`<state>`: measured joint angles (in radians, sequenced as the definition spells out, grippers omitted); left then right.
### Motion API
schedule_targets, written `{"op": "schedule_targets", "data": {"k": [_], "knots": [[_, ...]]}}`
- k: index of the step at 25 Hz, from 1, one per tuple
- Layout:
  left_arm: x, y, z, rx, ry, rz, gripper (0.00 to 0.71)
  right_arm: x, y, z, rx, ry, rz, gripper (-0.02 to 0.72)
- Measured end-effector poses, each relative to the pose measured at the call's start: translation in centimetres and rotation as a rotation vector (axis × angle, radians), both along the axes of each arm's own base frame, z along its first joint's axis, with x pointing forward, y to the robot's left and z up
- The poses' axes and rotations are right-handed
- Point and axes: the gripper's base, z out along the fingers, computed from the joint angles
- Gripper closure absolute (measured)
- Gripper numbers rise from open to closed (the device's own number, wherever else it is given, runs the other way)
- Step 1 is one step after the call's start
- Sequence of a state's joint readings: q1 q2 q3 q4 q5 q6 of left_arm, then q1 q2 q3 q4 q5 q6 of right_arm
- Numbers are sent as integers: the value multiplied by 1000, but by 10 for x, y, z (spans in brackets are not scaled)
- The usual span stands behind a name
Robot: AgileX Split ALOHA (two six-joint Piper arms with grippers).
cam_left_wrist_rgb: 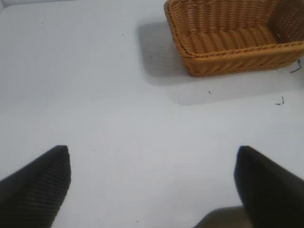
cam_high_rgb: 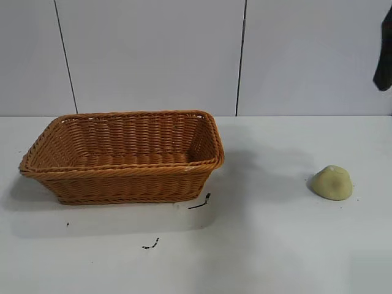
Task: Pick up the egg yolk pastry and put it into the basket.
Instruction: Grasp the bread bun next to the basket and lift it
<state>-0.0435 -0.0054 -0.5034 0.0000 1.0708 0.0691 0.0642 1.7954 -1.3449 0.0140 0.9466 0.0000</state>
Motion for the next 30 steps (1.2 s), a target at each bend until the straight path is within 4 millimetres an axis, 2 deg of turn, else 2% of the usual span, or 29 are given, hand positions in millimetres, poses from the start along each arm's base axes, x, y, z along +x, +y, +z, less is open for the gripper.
{"op": "schedule_targets", "data": {"k": [6, 17, 25, 30], "knots": [[0, 0, 0, 0, 0, 0, 14, 19, 6, -43, -9, 37, 16, 10], [0, 0, 0, 0, 0, 0, 14, 39, 3, -101, -4, 42, -24, 10], [0, 0, 0, 0, 0, 0, 14, 42, 2, -121, 0, 64, -49, 10], [0, 0, 0, 0, 0, 0, 14, 42, 2, -123, -1, 69, -49, 10]]}}
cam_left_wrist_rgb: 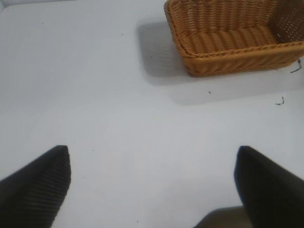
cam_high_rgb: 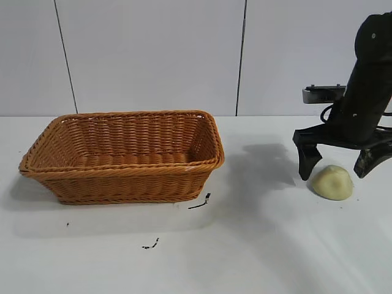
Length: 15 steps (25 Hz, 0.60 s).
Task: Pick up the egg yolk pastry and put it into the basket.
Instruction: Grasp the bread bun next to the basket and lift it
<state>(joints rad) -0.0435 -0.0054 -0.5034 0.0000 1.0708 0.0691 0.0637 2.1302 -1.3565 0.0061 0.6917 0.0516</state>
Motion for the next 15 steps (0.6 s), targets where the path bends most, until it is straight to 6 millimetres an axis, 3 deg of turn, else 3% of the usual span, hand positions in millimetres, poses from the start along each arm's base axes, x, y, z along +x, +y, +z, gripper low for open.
{"op": "schedule_targets", "data": {"k": [2, 4, 6, 8, 10, 15], "knots": [[0, 0, 0, 0, 0, 0, 14, 0, 0, 0, 0, 4, 0, 43], [0, 0, 0, 0, 0, 0, 14, -2, 0, 0, -1, 21, 0, 123], [0, 0, 0, 0, 0, 0, 14, -3, 0, -1, -2, 34, 0, 249], [0, 0, 0, 0, 0, 0, 14, -3, 0, -1, -2, 38, 0, 458], [0, 0, 0, 0, 0, 0, 14, -3, 0, 0, -2, 36, 0, 519], [0, 0, 0, 0, 0, 0, 14, -2, 0, 4, -7, 30, 4, 544]]}}
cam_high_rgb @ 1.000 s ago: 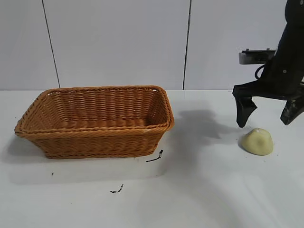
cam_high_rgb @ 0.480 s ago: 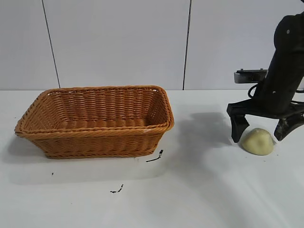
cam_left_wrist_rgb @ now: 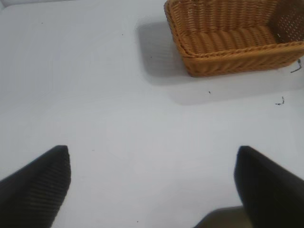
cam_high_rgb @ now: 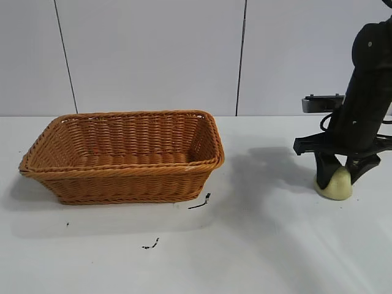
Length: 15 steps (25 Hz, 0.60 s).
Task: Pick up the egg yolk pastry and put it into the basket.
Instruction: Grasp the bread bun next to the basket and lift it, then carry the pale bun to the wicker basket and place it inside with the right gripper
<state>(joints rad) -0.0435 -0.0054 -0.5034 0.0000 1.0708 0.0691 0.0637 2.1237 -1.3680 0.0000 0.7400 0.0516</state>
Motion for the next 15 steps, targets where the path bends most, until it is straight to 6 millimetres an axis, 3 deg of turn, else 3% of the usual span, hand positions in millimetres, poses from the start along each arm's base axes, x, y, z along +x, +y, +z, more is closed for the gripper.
{"op": "schedule_targets", "data": {"k": [3, 9, 11, 15], "knots": [[0, 0, 0, 0, 0, 0, 14, 4, 0, 19, -4, -17, 4, 548], [0, 0, 0, 0, 0, 0, 14, 19, 0, 102, -2, -105, 3, 548], [0, 0, 0, 0, 0, 0, 14, 23, 1, 122, -1, -116, 3, 548], [0, 0, 0, 0, 0, 0, 14, 28, 2, 144, 7, -149, 10, 548]]}}
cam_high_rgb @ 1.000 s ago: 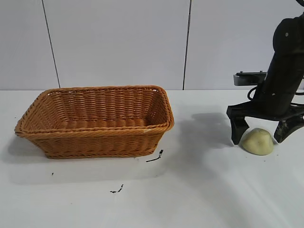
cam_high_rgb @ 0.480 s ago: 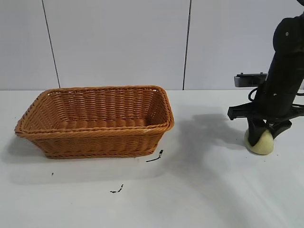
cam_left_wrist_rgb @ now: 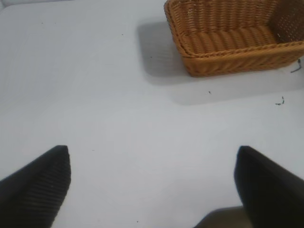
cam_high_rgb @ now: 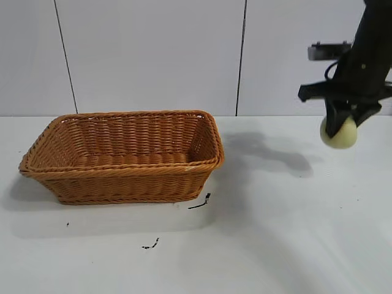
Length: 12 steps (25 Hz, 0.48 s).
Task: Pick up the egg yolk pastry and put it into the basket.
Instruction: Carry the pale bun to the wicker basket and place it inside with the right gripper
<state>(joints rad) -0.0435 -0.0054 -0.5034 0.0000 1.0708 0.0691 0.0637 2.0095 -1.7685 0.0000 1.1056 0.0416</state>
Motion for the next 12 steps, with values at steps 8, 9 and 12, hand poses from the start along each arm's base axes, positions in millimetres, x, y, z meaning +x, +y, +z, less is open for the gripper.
{"op": "schedule_targets", "data": {"k": [8, 9, 12], "knots": [[0, 0, 0, 0, 0, 0, 14, 7, 18, 37, 7, -104, 45, 548], [0, 0, 0, 0, 0, 0, 14, 8, 25, 41, 9, -120, 60, 548], [0, 0, 0, 0, 0, 0, 14, 7, 54, 56, 18, -173, 126, 548]]}}
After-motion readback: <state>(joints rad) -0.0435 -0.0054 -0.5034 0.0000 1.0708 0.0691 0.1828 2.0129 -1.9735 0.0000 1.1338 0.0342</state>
